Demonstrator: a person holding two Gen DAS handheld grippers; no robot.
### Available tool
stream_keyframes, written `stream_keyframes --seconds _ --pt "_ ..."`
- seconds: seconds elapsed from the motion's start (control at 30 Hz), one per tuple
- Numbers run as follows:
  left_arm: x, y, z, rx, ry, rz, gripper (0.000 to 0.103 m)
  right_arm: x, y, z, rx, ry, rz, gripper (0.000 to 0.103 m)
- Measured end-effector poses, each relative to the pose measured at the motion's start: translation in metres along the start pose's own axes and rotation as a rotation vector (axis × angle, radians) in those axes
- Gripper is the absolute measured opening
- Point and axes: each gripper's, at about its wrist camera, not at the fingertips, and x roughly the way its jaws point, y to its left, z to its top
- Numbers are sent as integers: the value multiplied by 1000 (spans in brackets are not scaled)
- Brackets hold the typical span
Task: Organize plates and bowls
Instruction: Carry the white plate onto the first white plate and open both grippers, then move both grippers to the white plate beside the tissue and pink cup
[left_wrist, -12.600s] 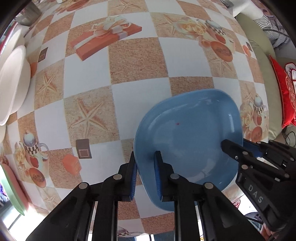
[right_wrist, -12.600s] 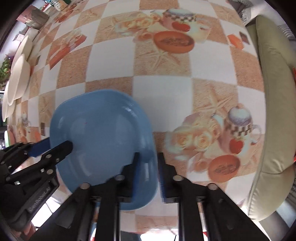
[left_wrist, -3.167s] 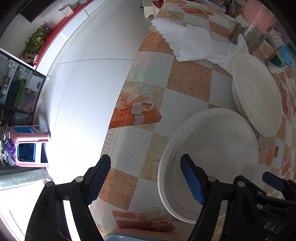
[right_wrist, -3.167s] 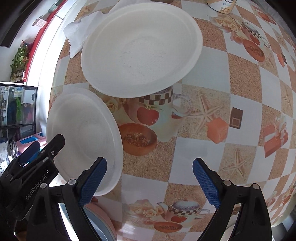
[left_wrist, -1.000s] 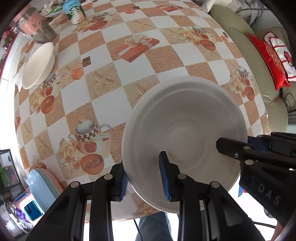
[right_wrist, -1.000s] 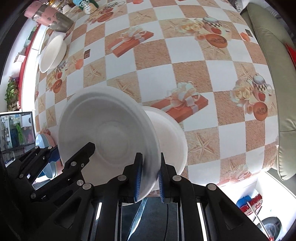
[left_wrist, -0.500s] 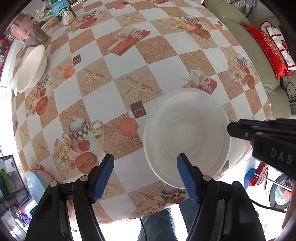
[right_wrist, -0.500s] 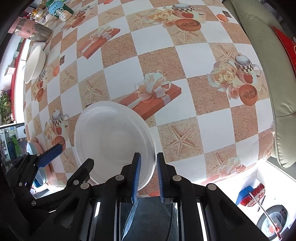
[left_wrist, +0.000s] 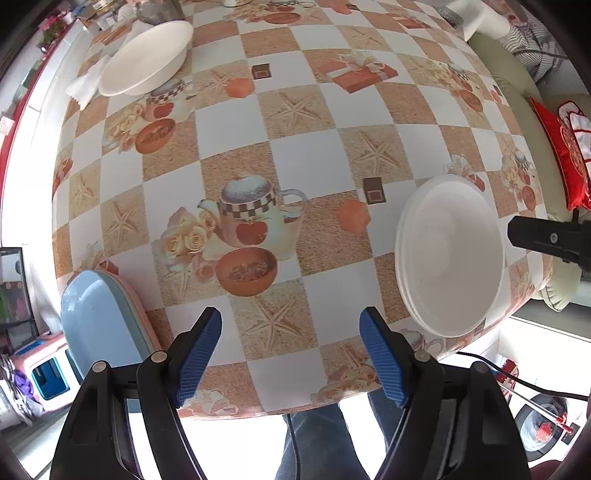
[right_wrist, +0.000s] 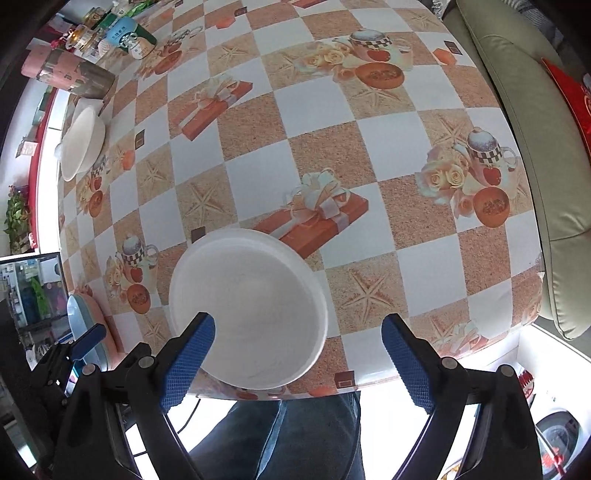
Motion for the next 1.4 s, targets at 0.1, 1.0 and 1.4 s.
stream_keyframes --seconds 0.1,1.0,1.4 --pt "-11 19 1 -52 -31 -3 80 -1 21 3 -43 0 5 93" --pt "-50 178 123 -442 -200 51 80 -3 205 116 -255 6 78 93" --pt "-3 218 190 -507 -167 118 80 47 253 200 -280 5 32 93"
